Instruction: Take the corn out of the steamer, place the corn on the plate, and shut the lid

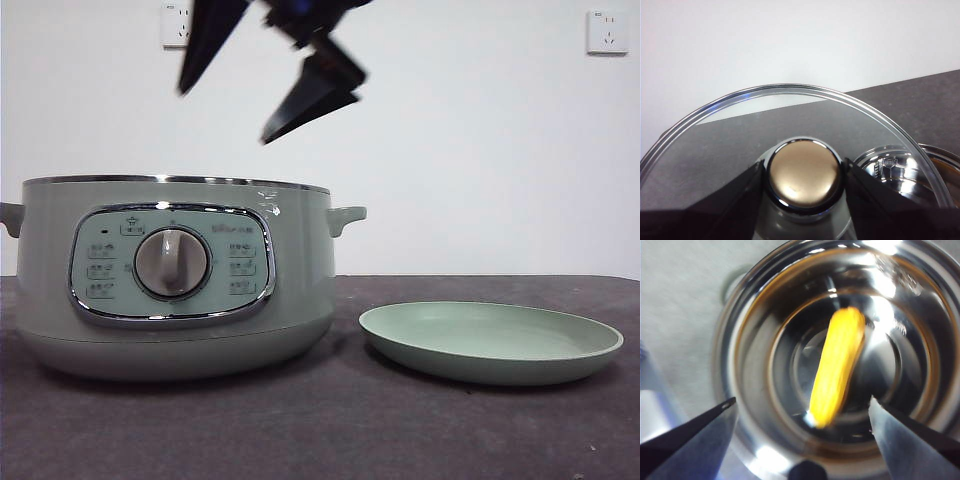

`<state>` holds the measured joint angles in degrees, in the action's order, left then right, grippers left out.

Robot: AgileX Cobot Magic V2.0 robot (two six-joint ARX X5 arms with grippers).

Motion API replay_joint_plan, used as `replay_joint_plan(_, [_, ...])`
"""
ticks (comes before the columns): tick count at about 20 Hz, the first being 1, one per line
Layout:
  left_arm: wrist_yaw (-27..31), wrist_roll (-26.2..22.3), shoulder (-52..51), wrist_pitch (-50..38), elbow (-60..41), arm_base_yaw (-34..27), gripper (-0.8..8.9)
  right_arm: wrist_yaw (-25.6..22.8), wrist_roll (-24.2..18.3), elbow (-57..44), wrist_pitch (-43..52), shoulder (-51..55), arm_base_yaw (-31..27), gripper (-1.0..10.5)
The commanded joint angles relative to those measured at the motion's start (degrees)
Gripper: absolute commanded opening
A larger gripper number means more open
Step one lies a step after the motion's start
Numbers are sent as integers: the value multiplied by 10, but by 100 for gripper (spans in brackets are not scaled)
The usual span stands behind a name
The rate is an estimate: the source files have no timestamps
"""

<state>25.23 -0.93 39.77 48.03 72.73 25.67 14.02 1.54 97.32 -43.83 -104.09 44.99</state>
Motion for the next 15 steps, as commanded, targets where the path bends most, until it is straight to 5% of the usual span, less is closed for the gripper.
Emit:
replay_joint_plan(1, [4, -7, -19, -15, 6, 0, -9, -32, -35, 52, -17, -64, 18, 437])
replay_joint_plan(5, [2, -6, -22, 9, 6, 0, -9, -114, -66, 101, -7, -146, 41, 429])
replay_joint_plan(10, [2, -6, -22, 19, 6, 0, -9, -114, -70, 104, -3, -207, 42, 376])
replay_joint_plan(14, [2, -6, -22, 28, 6, 0, -9, -115, -70, 104, 19, -218, 42, -19])
replay_joint_plan(15, [2, -6, -22, 31, 6, 0, -9, -115, -68, 105, 26, -218, 43, -12])
